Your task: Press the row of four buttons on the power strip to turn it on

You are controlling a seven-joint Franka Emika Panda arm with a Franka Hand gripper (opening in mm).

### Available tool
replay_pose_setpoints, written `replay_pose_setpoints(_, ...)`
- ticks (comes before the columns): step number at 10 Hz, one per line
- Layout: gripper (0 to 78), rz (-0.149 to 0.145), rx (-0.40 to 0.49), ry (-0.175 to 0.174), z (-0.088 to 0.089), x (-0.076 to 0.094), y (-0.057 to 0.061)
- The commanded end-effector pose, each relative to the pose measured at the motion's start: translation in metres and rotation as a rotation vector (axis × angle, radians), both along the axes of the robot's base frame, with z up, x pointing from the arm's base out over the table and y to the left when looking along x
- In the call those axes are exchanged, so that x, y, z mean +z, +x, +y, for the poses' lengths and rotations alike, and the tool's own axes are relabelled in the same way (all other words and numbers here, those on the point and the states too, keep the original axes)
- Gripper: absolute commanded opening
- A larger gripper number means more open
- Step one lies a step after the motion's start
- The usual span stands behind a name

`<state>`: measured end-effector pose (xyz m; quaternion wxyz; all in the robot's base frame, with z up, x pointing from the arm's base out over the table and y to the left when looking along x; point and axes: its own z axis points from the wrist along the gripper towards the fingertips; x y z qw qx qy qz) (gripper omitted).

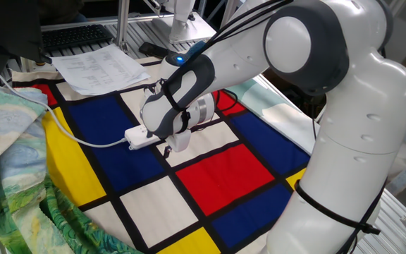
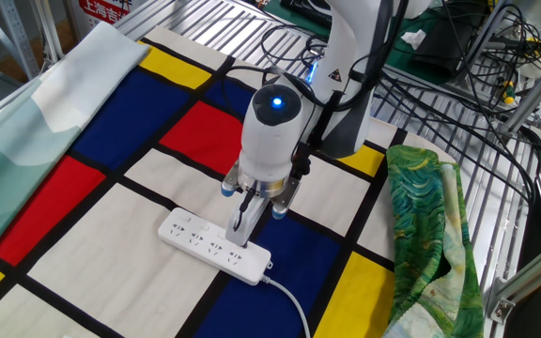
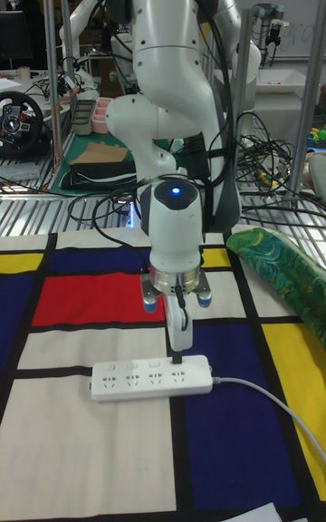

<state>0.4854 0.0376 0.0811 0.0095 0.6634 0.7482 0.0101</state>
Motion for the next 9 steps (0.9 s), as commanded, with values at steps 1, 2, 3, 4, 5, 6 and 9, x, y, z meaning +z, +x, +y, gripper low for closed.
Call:
replay_pose_setpoints(1,77.4,0.015,0.002,-0.003,0.0026,0.0043,0.0)
replay_pose_setpoints(2,77.4,0.015,0.004,-0.004,0.0025,0.0049,0.0004)
replay_pose_setpoints(3,77.4,0.016,0.004,-0.004,0.0026,0.0051,0.0006)
replay_pose_setpoints(4,77.4,0.02,0.01,-0.011,0.0023,0.0067,0.0018)
replay_pose_setpoints(5,77.4,0.022,0.014,-0.014,0.0008,0.009,0.0016)
replay_pose_setpoints(6,77.4,0.023,0.014,-0.013,0.0005,0.0095,0.0015)
replay_pose_setpoints(9,77.4,0.023,0.02,-0.016,-0.0021,0.0119,0.003)
